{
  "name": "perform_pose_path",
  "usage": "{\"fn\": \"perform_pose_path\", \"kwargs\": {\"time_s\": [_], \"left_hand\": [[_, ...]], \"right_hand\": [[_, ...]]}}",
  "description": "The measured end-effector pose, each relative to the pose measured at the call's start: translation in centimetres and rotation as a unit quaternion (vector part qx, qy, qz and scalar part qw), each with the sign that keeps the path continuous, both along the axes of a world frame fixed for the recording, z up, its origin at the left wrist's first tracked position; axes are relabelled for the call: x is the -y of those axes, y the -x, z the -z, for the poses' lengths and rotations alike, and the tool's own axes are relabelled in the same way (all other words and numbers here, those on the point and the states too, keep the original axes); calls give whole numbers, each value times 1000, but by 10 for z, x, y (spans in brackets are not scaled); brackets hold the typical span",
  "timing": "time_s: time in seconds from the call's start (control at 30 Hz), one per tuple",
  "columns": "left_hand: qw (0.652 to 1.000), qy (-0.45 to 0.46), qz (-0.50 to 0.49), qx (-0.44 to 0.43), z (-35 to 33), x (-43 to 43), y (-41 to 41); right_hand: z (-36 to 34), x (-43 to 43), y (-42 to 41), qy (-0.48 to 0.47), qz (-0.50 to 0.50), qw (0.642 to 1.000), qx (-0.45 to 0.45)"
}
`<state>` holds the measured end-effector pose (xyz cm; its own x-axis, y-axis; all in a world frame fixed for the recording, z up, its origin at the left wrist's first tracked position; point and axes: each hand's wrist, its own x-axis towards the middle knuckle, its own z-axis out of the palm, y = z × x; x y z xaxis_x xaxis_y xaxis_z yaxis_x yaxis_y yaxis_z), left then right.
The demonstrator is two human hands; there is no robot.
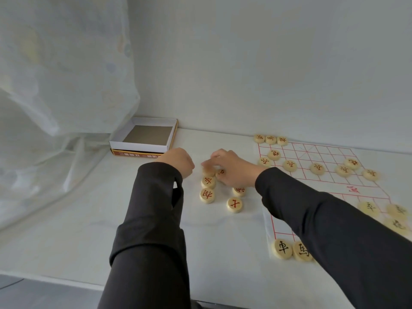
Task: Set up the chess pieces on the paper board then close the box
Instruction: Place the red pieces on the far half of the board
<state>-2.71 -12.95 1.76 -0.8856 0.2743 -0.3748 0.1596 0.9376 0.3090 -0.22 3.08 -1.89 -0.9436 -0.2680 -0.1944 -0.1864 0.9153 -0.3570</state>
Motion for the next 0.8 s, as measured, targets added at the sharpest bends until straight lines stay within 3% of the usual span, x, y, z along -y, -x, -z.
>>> {"fn": "perform_pose_path", "kwargs": {"time_s": [0.33, 0.47, 0.67, 0.8], "left_hand": [[1000, 7, -15, 15, 7, -14, -3], [999, -44, -14, 19, 9, -20, -5], [986, -136, -14, 98, 17, -30, -9], [988, -129, 37, 73, 16, -37, -15]], "right_hand": [[0, 10, 3, 41, 29, 993, -104], [-14, -8, 0, 92, 106, 982, -129], [-38, -57, -10, 223, 246, 940, -82], [-45, -92, -15, 254, 309, 914, -73]]}}
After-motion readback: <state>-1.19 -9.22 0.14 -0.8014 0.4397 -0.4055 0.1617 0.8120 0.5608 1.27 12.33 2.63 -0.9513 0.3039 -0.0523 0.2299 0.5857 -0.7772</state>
